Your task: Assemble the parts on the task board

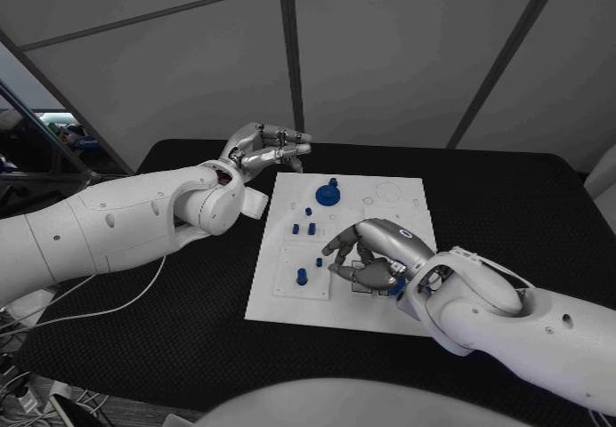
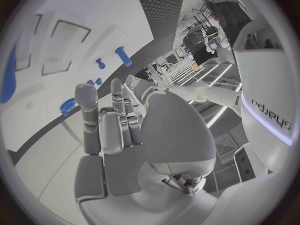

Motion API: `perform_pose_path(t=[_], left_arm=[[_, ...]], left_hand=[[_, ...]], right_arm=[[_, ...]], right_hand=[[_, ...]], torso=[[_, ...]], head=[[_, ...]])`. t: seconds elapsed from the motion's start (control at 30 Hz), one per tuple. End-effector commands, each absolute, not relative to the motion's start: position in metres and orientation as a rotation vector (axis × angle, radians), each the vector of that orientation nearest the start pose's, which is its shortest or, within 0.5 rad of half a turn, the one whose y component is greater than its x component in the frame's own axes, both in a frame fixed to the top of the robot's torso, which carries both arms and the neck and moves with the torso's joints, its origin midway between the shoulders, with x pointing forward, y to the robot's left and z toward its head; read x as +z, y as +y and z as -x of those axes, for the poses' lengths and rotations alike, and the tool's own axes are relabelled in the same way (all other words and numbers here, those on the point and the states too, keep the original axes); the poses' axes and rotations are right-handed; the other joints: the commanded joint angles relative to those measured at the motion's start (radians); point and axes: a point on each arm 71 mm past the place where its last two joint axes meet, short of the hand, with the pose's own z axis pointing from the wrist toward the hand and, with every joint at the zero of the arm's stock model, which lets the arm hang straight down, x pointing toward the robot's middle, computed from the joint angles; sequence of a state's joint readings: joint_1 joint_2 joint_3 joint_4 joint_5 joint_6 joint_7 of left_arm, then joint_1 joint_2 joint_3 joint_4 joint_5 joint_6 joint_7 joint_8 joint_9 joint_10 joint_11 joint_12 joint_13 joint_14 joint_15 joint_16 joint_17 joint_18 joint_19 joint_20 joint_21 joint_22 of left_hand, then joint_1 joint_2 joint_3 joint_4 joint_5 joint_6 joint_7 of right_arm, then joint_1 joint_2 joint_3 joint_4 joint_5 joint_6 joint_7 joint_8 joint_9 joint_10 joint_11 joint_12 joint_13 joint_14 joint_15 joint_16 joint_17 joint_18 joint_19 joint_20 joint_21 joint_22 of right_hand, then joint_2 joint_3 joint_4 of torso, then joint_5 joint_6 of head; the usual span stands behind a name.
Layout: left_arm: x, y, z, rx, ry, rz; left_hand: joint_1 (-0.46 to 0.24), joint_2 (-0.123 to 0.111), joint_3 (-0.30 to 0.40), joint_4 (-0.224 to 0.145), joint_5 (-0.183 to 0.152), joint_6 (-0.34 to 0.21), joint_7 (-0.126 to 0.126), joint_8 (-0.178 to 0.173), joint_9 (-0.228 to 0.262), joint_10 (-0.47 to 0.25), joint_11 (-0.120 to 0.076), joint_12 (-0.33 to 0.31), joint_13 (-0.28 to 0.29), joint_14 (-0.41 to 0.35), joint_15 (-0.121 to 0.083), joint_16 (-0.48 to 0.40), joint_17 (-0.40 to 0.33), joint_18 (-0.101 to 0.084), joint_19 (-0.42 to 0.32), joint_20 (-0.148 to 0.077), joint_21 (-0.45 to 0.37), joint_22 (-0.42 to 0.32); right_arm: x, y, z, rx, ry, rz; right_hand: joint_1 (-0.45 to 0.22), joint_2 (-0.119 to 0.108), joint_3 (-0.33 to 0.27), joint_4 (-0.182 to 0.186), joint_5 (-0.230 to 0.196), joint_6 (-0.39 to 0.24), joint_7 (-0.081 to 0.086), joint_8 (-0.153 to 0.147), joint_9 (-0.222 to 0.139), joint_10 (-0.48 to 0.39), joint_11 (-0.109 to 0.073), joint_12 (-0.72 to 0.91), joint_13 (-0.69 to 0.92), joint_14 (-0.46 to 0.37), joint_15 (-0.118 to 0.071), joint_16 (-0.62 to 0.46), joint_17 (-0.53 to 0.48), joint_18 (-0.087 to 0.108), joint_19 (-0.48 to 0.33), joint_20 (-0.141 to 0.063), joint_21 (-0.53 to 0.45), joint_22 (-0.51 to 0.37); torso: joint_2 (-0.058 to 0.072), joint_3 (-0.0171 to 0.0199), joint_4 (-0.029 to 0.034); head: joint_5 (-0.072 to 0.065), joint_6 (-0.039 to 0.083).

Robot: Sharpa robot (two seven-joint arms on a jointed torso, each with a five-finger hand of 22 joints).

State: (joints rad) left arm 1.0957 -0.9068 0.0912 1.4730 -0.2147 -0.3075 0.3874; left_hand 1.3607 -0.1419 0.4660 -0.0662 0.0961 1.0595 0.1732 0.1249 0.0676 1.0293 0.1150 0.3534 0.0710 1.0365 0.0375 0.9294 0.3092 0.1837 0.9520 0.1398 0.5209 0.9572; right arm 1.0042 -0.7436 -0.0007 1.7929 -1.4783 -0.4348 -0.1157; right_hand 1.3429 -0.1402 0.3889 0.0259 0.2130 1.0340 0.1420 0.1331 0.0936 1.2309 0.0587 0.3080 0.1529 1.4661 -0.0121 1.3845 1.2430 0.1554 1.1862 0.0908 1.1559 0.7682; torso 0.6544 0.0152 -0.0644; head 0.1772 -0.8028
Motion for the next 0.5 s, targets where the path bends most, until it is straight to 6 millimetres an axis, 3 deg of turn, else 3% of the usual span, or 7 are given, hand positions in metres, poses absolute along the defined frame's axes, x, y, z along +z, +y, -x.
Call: perform_pose_path(t=[0.03, 0.1, 0.17, 0.2, 0.27, 0.43, 0.5], left_arm=[[-0.18, 0.257, -0.495, -1.439, 1.37, 0.974], [-0.18, 0.257, -0.495, -1.437, 1.372, 0.975], [-0.181, 0.258, -0.495, -1.435, 1.373, 0.976], [-0.181, 0.258, -0.495, -1.433, 1.373, 0.977], [-0.182, 0.259, -0.495, -1.431, 1.374, 0.978], [-0.183, 0.259, -0.495, -1.428, 1.374, 0.98], [-0.183, 0.259, -0.495, -1.428, 1.375, 0.98]], left_hand=[[-0.003, 0.011, -0.007, 0.001, -0.002, -0.008, 0.0, -0.002, -0.001, -0.007, -0.001, 0.004, -0.001, 0.0, 0.005, -0.005, -0.002, -0.002, 0.006, 0.004, -0.005, -0.001], [-0.003, 0.011, -0.007, 0.001, -0.002, -0.008, 0.0, -0.002, -0.001, -0.007, -0.001, 0.004, -0.001, 0.0, 0.005, -0.005, -0.002, -0.002, 0.006, 0.004, -0.005, -0.001], [-0.003, 0.011, -0.007, 0.001, -0.002, -0.008, 0.0, -0.002, -0.001, -0.007, -0.001, 0.004, -0.001, 0.0, 0.005, -0.005, -0.002, -0.002, 0.006, 0.004, -0.005, -0.001], [-0.005, 0.01, -0.009, 0.002, -0.003, -0.007, 0.0, -0.001, 0.0, -0.007, -0.001, 0.005, -0.001, 0.0, 0.006, -0.005, -0.002, -0.002, 0.006, 0.005, -0.006, -0.002], [-0.005, 0.01, -0.009, 0.002, -0.003, -0.007, 0.0, -0.001, 0.0, -0.007, -0.001, 0.005, -0.001, 0.0, 0.006, -0.005, -0.002, -0.002, 0.006, 0.005, -0.006, -0.002], [-0.005, 0.01, -0.009, 0.002, -0.003, -0.007, 0.0, -0.001, 0.0, -0.007, -0.001, 0.005, -0.001, 0.0, 0.006, -0.005, -0.002, -0.002, 0.006, 0.005, -0.006, -0.002], [-0.005, 0.01, -0.009, 0.002, -0.003, -0.007, 0.0, -0.001, 0.0, -0.007, -0.001, 0.005, -0.001, 0.0, 0.006, -0.005, -0.002, -0.002, 0.006, 0.005, -0.006, -0.002]], right_arm=[[-0.206, -0.105, -0.39, 1.124, 1.699, -0.056], [-0.204, -0.124, -0.393, 1.08, 1.737, -0.111], [-0.204, -0.138, -0.393, 1.04, 1.765, -0.139], [-0.204, -0.153, -0.393, 0.981, 1.794, -0.158], [-0.204, -0.168, -0.392, 0.914, 1.822, -0.164], [-0.206, -0.194, -0.391, 0.757, 1.865, -0.153], [-0.207, -0.203, -0.391, 0.688, 1.874, -0.147]], right_hand=[[-0.047, -0.001, -0.037, 0.022, 0.014, 0.046, -0.018, 0.026, 0.011, 0.055, -0.019, 0.061, 0.04, 0.045, -0.017, 0.01, 0.019, -0.013, 0.018, -0.007, 0.011, 0.025], [-0.081, -0.011, -0.091, 0.044, 0.059, 0.081, -0.046, 0.056, 0.032, 0.079, -0.041, 0.156, 0.116, 0.055, -0.044, 0.034, 0.053, -0.02, 0.047, -0.029, 0.037, 0.069], [-0.086, -0.001, -0.144, 0.055, 0.086, 0.078, -0.051, 0.077, 0.06, 0.044, -0.064, 0.32, 0.282, 0.065, -0.055, 0.064, 0.098, -0.028, 0.074, -0.044, 0.061, 0.109], [-0.111, 0.002, -0.175, 0.076, 0.088, 0.076, -0.056, 0.087, 0.074, 0.074, -0.053, 0.49, 0.47, 0.071, -0.048, 0.087, 0.138, -0.036, 0.088, -0.043, 0.076, 0.139], [-0.127, 0.0, -0.214, 0.095, 0.119, 0.064, -0.058, 0.099, 0.094, 0.073, -0.053, 0.616, 0.611, 0.077, -0.048, 0.107, 0.173, -0.041, 0.099, -0.04, 0.09, 0.164], [-0.153, -0.003, -0.287, 0.135, 0.145, 0.04, -0.055, 0.126, 0.132, 0.08, -0.05, 0.773, 0.793, 0.086, -0.045, 0.14, 0.233, -0.047, 0.119, -0.039, 0.116, 0.211], [-0.136, 0.006, -0.335, 0.157, 0.146, 0.014, -0.054, 0.15, 0.167, 0.074, -0.05, 0.836, 0.871, 0.089, -0.042, 0.149, 0.25, -0.049, 0.125, -0.038, 0.127, 0.229]], torso=[[-0.007, -0.0005, -0.0082], [-0.01, 0.0, -0.0128], [-0.011, 0.0004, -0.0154], [-0.013, 0.0007, -0.0193], [-0.016, 0.0003, -0.0232], [-0.021, -0.0022, -0.031], [-0.022, -0.0021, -0.033]], head=[[-0.015, 0.004], [-0.024, 0.007], [-0.032, 0.007], [-0.045, 0.011], [-0.057, 0.011], [-0.08, 0.013], [-0.087, 0.013]])
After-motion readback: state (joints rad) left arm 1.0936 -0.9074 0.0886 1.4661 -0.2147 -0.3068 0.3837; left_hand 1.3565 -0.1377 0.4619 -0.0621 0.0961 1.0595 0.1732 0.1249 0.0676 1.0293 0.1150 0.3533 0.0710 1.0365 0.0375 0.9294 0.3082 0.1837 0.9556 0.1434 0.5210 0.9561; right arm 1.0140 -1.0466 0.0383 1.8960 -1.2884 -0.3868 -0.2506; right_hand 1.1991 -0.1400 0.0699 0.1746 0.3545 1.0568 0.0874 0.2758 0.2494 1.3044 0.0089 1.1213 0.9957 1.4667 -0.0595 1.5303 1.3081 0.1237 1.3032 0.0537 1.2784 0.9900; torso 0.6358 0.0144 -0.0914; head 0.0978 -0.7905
